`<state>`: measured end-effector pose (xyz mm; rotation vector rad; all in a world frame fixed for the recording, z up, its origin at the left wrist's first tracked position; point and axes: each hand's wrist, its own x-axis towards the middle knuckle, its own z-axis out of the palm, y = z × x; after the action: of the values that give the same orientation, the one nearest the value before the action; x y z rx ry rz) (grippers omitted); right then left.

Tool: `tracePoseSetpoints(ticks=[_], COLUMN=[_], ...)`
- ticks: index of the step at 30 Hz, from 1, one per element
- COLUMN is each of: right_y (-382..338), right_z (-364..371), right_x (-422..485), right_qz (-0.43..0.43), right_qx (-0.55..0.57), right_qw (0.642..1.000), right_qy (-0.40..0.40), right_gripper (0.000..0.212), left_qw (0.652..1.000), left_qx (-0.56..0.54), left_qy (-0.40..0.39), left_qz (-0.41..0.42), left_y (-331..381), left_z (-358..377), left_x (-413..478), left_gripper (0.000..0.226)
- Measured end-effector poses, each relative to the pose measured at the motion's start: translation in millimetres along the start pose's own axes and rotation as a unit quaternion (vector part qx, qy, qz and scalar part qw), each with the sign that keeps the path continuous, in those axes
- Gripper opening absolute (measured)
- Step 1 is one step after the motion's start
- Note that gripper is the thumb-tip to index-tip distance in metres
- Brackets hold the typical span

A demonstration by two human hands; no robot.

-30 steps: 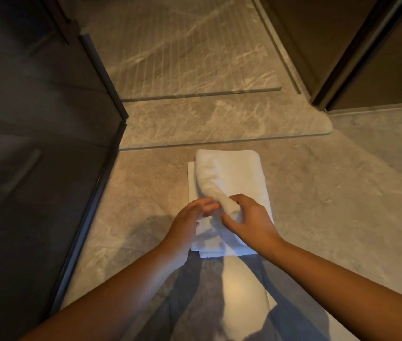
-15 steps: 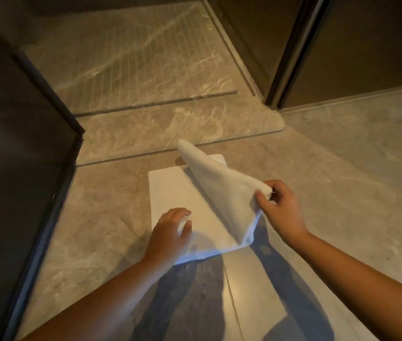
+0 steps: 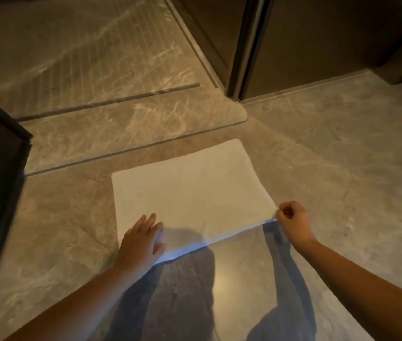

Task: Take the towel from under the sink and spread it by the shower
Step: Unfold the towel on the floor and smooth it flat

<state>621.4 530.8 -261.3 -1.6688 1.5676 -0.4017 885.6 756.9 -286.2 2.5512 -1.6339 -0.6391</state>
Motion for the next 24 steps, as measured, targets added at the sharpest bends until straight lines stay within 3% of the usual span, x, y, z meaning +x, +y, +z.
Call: tracePoseSetpoints(ticks=[5, 14, 18, 24], right_y=[-17.2, -69.6, -86.1, -99.6], right_z=[6.4, 69.6, 109.4, 157.3], right_x=[-7.5, -46.0, -67.8, -100.3], right_qz=[-0.128, -0.297, -0.357, -0.449], right_qx=[-0.120, -0.155, -0.164, -0.189], right_qw=[0.984, 0.930, 0.890, 0.812], right_qy=[0.011, -0.153, -0.232, -0.321], right_gripper=[0.024, 0.025, 0.029, 0.036], left_qw=[1.000, 0.997, 0.987, 0.982], left_qx=[-0.012, -0.013, -0.035, -0.046], left_qy=[0.002, 0.078, 0.153, 0.168], left_qz=[-0.001, -0.010, -0.029, -0.077], left_y=[-4.0, -32.9, -49.2, -59.9], left_z=[-0.9, -14.0, -22.9, -22.0], left_x=[-2.4, -37.6, -66.6, -103.3], left_gripper=[0.055, 0.039, 0.025, 0.035])
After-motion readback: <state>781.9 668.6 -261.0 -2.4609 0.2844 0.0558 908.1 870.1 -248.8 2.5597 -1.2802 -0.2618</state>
